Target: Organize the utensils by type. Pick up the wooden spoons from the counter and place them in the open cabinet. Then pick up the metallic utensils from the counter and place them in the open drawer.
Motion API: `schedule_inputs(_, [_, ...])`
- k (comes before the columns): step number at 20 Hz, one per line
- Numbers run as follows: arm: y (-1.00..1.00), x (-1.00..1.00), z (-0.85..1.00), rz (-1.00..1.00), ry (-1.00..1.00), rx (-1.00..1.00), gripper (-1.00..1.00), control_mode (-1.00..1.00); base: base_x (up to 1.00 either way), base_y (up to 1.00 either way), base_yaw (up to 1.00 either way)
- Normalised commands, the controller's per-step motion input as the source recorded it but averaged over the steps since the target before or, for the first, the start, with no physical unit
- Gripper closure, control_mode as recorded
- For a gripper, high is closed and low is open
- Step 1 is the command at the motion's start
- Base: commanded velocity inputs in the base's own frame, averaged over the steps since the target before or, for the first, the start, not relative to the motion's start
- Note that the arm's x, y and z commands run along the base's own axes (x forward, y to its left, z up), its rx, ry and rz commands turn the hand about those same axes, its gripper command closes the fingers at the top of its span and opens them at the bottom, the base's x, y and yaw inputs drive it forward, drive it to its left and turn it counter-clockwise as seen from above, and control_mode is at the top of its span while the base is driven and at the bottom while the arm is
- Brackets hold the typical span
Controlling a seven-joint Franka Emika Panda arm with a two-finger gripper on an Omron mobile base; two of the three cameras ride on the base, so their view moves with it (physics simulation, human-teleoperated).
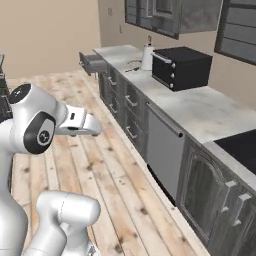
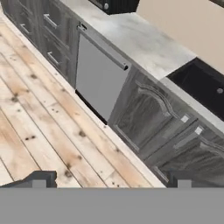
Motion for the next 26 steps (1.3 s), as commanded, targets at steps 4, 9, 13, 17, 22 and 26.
schedule_inputs(4, [0.00, 0.00, 0.00, 0.00, 0.00, 0.00, -1.00, 1.00, 1.00, -0.06, 0.32])
schedule_inputs(9, [0.00, 0.00, 0.00, 0.00, 0.00, 0.00, -1.00, 1.00, 1.00, -0.07, 0.22])
schedule_inputs(13, [0.00, 0.00, 0.00, 0.00, 0.00, 0.00, -1.00, 1.00, 1.00, -0.04, 0.11])
schedule_inputs(17, [0.00, 0.00, 0.00, 0.00, 0.00, 0.00, -1.00, 1.00, 1.00, 0.01, -0.05])
schedule_inputs(22, [0.00, 0.00, 0.00, 0.00, 0.00, 0.00, -1.00, 1.00, 0.94, 0.25, -0.30])
schedule_inputs(26, [0.00, 0.00, 0.00, 0.00, 0.00, 0.00, -1.00, 1.00, 0.85, 0.39, -0.28])
